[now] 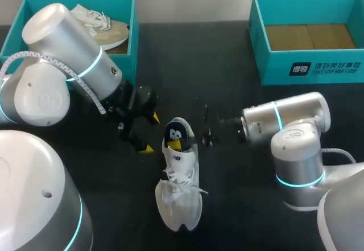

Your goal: Take the shoe out of the shoebox, open the shoe tongue, remove and reinsert the insole, then place the shoe into the shoebox

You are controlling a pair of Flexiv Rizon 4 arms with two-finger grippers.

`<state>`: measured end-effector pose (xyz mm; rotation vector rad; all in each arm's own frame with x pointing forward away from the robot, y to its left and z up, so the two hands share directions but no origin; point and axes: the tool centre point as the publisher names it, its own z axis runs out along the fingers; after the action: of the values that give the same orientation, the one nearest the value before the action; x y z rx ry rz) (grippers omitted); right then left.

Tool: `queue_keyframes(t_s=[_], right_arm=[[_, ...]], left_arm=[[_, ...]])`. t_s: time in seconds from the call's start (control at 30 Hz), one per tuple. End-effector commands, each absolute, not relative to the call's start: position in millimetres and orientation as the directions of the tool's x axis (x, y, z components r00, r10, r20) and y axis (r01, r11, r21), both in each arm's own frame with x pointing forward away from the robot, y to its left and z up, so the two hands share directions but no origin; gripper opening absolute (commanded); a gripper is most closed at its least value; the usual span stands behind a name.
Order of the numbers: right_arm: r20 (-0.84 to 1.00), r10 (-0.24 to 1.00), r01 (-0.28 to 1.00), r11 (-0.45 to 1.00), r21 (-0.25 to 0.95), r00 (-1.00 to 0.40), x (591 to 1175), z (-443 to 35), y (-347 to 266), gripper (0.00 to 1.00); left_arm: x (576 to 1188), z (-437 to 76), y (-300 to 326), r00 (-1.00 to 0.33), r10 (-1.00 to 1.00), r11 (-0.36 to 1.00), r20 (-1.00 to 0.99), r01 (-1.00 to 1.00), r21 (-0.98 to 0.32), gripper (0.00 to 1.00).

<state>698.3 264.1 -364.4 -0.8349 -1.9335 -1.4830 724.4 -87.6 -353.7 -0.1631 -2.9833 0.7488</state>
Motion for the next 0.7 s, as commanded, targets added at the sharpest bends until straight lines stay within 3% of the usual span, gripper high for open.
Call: queue_keyframes(t_s=[0.03,0.07,0.13,0.2,0.37,0.7], right_arm=[[0.740,0.146,0.753,0.181,0.632,-0.656,693,-369,266,0.00],[0.736,0.147,0.750,0.182,0.636,-0.660,693,-367,267,0.00],[0.727,0.150,0.741,0.184,0.645,-0.670,695,-363,267,0.37],[0.714,0.154,0.729,0.193,0.657,-0.683,697,-357,267,0.45],[0.690,0.160,0.707,0.218,0.673,-0.706,705,-348,267,0.46],[0.669,0.164,0.687,0.240,0.686,-0.725,712,-342,264,0.38]], left_arm=[[725,-355,-88,-0.992,0.118,0.876,0.033,0.088,-0.474,1.00],[725,-355,-88,-0.992,0.118,0.876,0.033,0.088,-0.474,1.00],[725,-355,-88,-0.992,0.118,0.876,0.033,0.088,-0.474,1.00],[725,-355,-88,-0.992,0.118,0.876,0.033,0.088,-0.474,1.00],[725,-355,-88,-0.992,0.118,0.876,0.033,0.088,-0.474,1.00],[725,-355,-88,-0.992,0.118,0.876,0.033,0.088,-0.474,1.00]])
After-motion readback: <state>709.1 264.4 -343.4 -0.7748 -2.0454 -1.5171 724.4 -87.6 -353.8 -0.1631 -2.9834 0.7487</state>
